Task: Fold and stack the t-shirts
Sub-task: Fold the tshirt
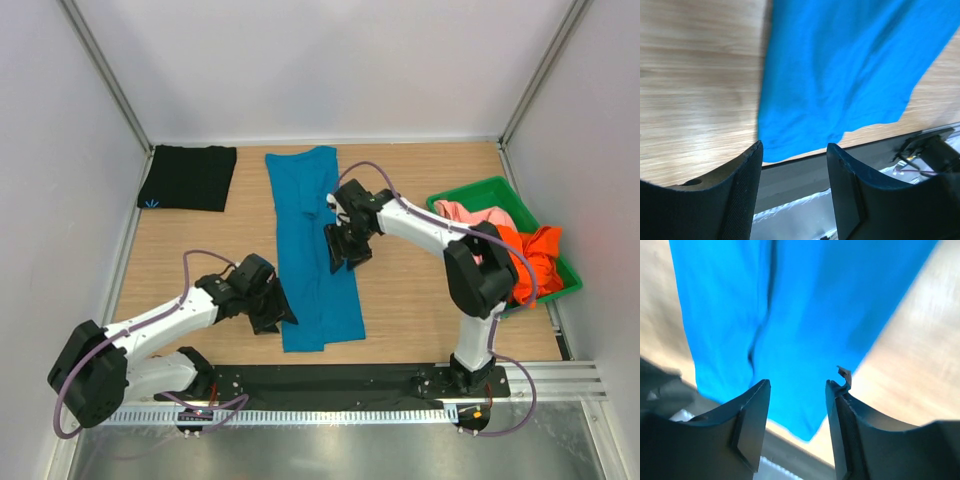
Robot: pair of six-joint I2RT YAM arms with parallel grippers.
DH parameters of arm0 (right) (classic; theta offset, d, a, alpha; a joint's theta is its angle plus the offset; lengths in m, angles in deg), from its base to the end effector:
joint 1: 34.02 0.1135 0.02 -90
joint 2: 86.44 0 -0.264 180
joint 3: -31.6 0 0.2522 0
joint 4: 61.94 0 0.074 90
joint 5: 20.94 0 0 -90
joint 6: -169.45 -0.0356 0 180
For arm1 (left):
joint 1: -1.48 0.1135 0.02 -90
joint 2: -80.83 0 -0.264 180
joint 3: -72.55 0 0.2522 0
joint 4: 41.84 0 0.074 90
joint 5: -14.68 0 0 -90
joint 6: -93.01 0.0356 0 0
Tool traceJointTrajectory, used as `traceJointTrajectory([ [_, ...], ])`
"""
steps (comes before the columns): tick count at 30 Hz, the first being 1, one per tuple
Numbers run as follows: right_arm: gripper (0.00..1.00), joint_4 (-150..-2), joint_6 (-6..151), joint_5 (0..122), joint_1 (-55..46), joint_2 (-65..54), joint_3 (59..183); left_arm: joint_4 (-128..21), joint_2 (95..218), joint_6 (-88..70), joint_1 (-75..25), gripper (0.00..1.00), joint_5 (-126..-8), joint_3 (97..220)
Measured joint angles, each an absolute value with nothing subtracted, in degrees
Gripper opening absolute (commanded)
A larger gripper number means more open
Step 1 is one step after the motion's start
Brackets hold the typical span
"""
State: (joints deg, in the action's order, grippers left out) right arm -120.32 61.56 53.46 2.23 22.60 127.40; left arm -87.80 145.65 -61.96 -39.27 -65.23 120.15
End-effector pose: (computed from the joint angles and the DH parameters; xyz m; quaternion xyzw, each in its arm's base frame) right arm 0.3054 0.2358 0.2025 -0.1774 0.9620 0.1913 0.0799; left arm 0.1458 -0.1338 0.1804 -0.1833 0.9517 -0.2358 0.0713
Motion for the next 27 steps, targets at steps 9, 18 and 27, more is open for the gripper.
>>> traceJointTrajectory([
  [9,0.61,-119.23,59.11,46.80,1.42,2.64,101.92,-85.23,145.72,-62.90,-39.27,0.54,-63.11,113.90],
  [18,0.56,-109.50,53.58,39.06,0.57,0.06,89.55,-78.23,145.37,-66.46,-39.27,0.50,-59.37,109.90],
  [27,0.50,-103.31,50.10,37.55,0.35,0.04,84.08,-75.50,145.39,-68.56,-39.27,0.48,-58.35,108.57],
])
